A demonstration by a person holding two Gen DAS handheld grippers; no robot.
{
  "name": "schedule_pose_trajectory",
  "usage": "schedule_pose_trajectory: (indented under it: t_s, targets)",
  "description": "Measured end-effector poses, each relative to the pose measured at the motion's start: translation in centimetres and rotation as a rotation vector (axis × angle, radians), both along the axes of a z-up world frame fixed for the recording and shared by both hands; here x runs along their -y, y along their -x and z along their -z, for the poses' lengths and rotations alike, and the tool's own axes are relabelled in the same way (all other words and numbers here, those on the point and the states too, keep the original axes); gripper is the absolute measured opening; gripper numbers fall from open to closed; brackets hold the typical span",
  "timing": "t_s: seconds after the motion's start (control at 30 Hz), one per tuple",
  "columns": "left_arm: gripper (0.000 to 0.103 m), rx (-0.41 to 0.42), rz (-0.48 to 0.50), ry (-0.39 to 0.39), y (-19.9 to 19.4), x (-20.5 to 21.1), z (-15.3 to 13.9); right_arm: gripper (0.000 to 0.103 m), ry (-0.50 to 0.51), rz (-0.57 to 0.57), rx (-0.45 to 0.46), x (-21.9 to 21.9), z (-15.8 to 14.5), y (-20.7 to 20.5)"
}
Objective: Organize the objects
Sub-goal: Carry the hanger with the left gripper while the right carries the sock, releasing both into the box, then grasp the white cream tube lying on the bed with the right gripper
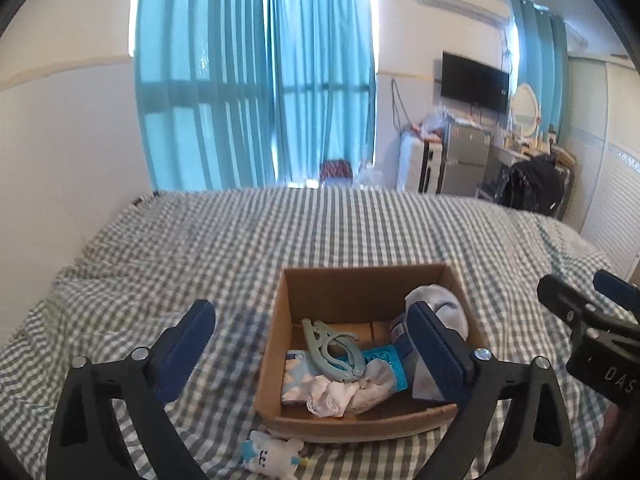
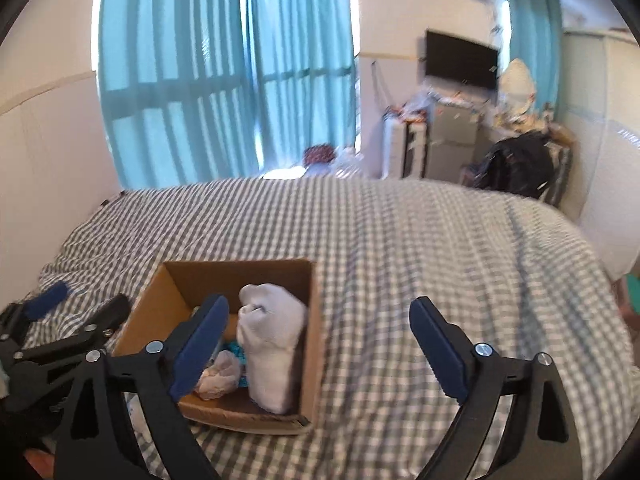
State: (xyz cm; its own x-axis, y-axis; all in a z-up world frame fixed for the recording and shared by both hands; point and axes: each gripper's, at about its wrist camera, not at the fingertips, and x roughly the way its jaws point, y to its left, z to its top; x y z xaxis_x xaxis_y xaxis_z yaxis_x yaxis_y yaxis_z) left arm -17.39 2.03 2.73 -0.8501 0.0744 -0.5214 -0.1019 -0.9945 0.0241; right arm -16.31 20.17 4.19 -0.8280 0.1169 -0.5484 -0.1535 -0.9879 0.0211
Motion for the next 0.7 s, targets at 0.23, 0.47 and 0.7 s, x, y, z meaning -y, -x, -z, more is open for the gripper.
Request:
schedule_pose_trajectory:
  t_s: [0.23, 0.47, 0.7]
  targets:
    - [0.103, -0.069, -0.003, 0.032, -4.2, 0.2, -2.1, 0.099, -0.014, 0.04, -0.027, 0.6, -1.4, -4.0]
    - [0.103, -0.056, -0.036, 0.043, -6.5, 1.3, 0.1, 0.1, -0.02, 0.045, -0.012, 1.1, 0.1, -6.8]
    - [0.103, 0.026, -0.099, -0.002, -7.2, 4.0, 4.7, 0.1, -0.023, 0.018, 0.048, 2.2, 3.9, -7.2]
